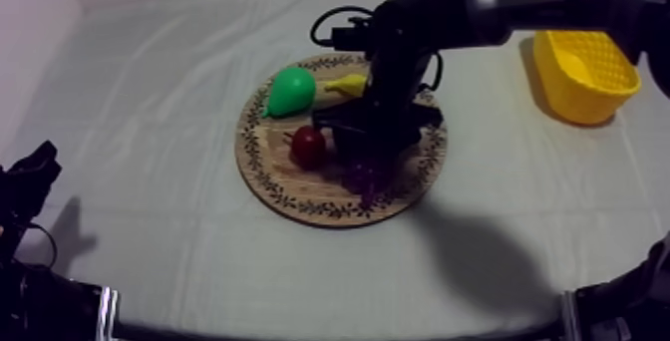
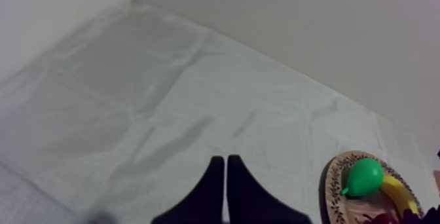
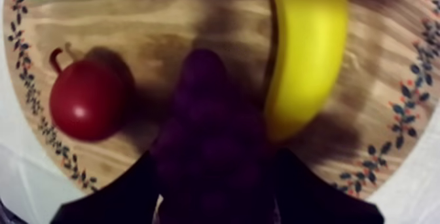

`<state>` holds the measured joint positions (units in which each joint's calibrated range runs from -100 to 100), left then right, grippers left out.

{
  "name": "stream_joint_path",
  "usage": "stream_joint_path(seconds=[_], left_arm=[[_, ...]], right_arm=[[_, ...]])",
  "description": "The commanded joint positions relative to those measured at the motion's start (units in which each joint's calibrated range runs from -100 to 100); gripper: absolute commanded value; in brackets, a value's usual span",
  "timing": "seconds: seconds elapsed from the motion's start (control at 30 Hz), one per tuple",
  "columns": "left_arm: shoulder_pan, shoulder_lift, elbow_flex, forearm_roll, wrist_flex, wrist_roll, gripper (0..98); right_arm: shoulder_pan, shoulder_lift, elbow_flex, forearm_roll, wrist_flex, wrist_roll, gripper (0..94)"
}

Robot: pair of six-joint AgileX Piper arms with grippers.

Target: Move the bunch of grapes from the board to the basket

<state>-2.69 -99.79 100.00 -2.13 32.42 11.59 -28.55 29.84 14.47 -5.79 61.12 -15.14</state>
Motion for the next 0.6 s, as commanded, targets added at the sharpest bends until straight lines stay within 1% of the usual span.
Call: stream_joint_path(seconds=[0.0,0.3,0.47,0.57], left_arm=[[0.0,0.0,0.0,0.01,0.0,0.0,0.1],[0.0,0.0,0.0,0.01,0.0,0.0,0.1],[0.0,0.0,0.0,0.01,0.0,0.0,0.1],[0.0,0.0,0.0,0.01,0.0,0.0,0.1]], right_arm=[[-0.2,-3.3,1.3,-0.7,0.4,0.4,35.0],[-0.3,-18.3,4.3,-0.6,5.3,1.4,35.2],[2.4,-27.4,3.7,-0.6,7.5,2.9,34.7],[4.6,-31.5,3.3,0.6,7.8,3.4,34.4]])
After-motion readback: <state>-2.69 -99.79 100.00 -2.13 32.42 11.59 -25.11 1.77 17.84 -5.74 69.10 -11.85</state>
